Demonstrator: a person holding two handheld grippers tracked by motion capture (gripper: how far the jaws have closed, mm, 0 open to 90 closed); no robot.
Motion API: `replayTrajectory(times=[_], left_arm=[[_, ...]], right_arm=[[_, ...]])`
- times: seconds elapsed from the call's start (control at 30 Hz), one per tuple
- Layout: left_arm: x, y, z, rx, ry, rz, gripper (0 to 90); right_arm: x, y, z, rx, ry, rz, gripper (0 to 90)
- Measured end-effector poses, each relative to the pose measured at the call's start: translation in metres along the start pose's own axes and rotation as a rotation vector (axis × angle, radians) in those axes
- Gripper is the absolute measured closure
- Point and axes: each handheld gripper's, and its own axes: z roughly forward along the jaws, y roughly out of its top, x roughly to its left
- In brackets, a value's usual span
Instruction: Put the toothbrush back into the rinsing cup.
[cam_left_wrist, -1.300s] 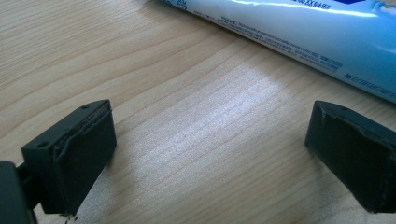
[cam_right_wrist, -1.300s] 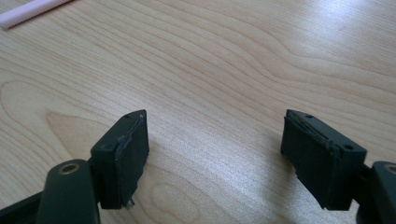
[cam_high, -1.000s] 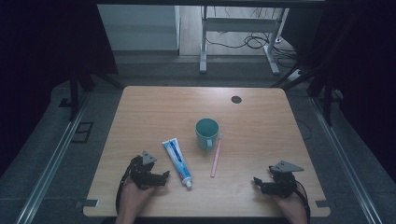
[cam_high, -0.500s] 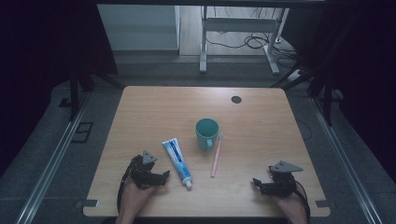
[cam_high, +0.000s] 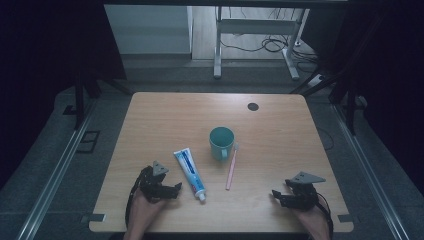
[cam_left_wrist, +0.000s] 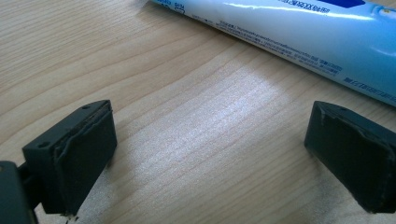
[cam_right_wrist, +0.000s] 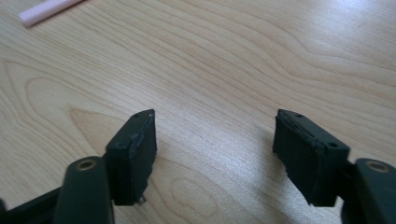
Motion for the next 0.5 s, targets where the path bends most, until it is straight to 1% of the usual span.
replayTrajectory(times=[0.1,0.23,0.33,0.43,0.5], left_arm=[[-0.0001,0.0000,0.0001,-0.002,0.000,-0.002,2.3],[0.0000,0.0000,0.0001,0.000,0.000,0.000,2.3],[0.0000,0.0001,0.0000,0.001,0.000,0.001,2.4],[-0.0003,0.0000,0.0003,-0.003,0.000,-0.003,2.3],[0.0000,0.0000,0.0000,0.001,0.000,0.001,2.3]], right_arm=[[0.0007,0.0020,-0.0031,-0.013,0.008,0.002,36.7],[0.0023,0.0044,-0.0068,-0.027,0.015,-0.011,44.7],[0.0028,0.0055,-0.0074,-0.026,0.030,-0.019,52.1],[0.0037,0.0070,-0.0074,-0.020,0.044,-0.028,58.3],[0.0044,0.0080,-0.0073,-0.018,0.053,-0.028,61.4]])
